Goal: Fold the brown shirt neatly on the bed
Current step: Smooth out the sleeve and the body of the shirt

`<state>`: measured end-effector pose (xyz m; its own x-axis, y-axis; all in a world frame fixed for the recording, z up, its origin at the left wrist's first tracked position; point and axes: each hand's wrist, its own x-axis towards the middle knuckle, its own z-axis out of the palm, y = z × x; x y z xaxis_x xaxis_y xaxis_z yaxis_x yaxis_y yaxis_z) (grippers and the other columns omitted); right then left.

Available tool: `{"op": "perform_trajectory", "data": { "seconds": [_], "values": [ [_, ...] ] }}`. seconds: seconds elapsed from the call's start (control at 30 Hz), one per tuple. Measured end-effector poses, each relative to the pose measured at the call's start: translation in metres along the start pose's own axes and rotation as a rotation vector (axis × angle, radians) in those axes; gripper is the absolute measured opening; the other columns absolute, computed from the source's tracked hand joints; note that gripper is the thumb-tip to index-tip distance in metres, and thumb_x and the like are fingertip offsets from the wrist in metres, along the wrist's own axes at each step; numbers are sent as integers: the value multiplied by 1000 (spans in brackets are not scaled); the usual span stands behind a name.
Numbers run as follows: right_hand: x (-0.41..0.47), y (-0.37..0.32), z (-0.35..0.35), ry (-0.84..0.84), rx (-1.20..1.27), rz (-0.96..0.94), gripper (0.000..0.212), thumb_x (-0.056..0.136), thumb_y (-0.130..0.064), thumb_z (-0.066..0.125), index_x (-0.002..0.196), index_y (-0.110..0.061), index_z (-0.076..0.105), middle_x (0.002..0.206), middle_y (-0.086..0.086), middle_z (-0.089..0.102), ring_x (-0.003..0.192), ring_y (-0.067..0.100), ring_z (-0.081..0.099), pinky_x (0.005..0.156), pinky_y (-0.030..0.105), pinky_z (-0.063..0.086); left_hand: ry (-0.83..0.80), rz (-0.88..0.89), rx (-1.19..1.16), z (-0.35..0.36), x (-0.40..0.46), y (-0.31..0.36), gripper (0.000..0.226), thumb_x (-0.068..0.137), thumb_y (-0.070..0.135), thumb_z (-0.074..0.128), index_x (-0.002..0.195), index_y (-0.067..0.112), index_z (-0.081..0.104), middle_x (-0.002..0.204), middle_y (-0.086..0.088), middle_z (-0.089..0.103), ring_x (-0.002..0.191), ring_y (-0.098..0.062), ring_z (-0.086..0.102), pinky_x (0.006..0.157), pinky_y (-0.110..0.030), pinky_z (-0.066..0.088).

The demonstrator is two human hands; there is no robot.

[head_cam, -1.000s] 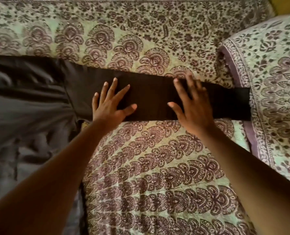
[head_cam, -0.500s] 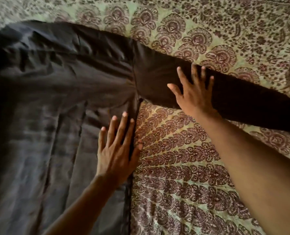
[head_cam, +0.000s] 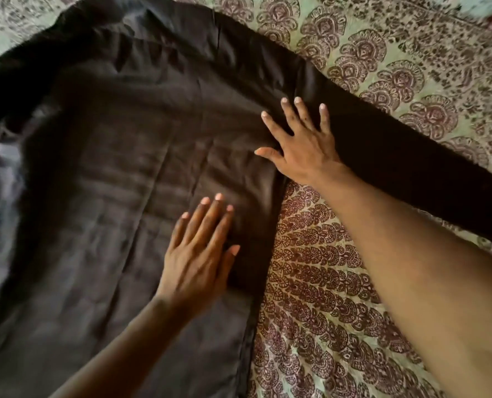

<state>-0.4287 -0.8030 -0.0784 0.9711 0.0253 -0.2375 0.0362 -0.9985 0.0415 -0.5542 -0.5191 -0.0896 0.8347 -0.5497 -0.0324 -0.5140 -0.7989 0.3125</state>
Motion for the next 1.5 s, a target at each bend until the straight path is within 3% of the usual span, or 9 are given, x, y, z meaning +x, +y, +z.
{"op": "perform_trajectory", "data": {
  "seconds": [0.17,0.33,0.47,0.6,0.73,1.03,1.2,1.4,1.5],
  "values": [
    [-58,-61,24,71,-29,-70,91,94,-81,12,166,-24,11,174,5,0,161,26,-4,123,67,-6,-85,-2,152,-4,-30,-33,76,101,62,37,164,23,20,174,-4,9,160,-26,13,124,-55,24],
    [-166,-113,45,-9,54,-167,96,94,-82,25,166,-22,2,174,6,-9,160,26,-10,123,68,-1,-34,-62,153,-10,-68,-56,80,98,65,39,163,21,23,173,-5,12,160,-27,15,125,-53,24],
    [-202,-126,46,17,67,-312,91,96,-79,30,166,-25,8,174,3,-2,161,22,-4,124,66,7,-2,-67,118,-11,-85,-65,80,96,64,41,162,21,28,173,-6,14,159,-27,17,124,-54,25],
    [-124,-114,29,160,84,-64,84,99,-74,26,165,-23,16,174,8,7,161,29,5,126,61,0,-4,-61,125,-9,-86,-68,83,93,65,44,162,23,27,173,-4,13,160,-24,14,126,-51,20],
    [-70,-118,29,38,58,83,87,97,-78,16,166,-27,3,174,10,-4,160,30,-6,125,64,-1,0,-68,109,-9,-88,-70,84,92,66,45,163,25,27,173,-2,13,160,-22,13,127,-50,20],
    [-231,-195,58,-39,149,-28,80,102,-71,24,166,-28,2,173,9,-13,160,29,-11,125,64,8,31,-49,-23,-13,-90,-74,81,94,59,42,163,20,26,173,-3,12,160,-21,11,127,-50,18],
    [-263,-203,57,-11,177,60,75,103,-69,24,166,-30,8,174,0,-1,161,24,0,124,64,15,12,170,-82,-17,-119,-74,81,93,52,54,161,16,32,171,-11,17,159,-27,17,125,-53,23],
    [-192,-205,46,110,156,229,75,103,-67,22,165,-26,12,174,6,5,161,30,3,123,64,7,-186,414,-3,-15,-199,-78,87,96,59,49,163,12,21,173,-8,8,160,-28,8,124,-55,25],
    [-158,-208,48,41,168,272,75,101,-70,18,165,-31,12,174,5,4,160,31,4,122,68,6,-221,484,-17,-15,-220,-84,90,92,65,53,162,13,28,172,-11,13,160,-32,11,124,-59,21]
  ]
}}
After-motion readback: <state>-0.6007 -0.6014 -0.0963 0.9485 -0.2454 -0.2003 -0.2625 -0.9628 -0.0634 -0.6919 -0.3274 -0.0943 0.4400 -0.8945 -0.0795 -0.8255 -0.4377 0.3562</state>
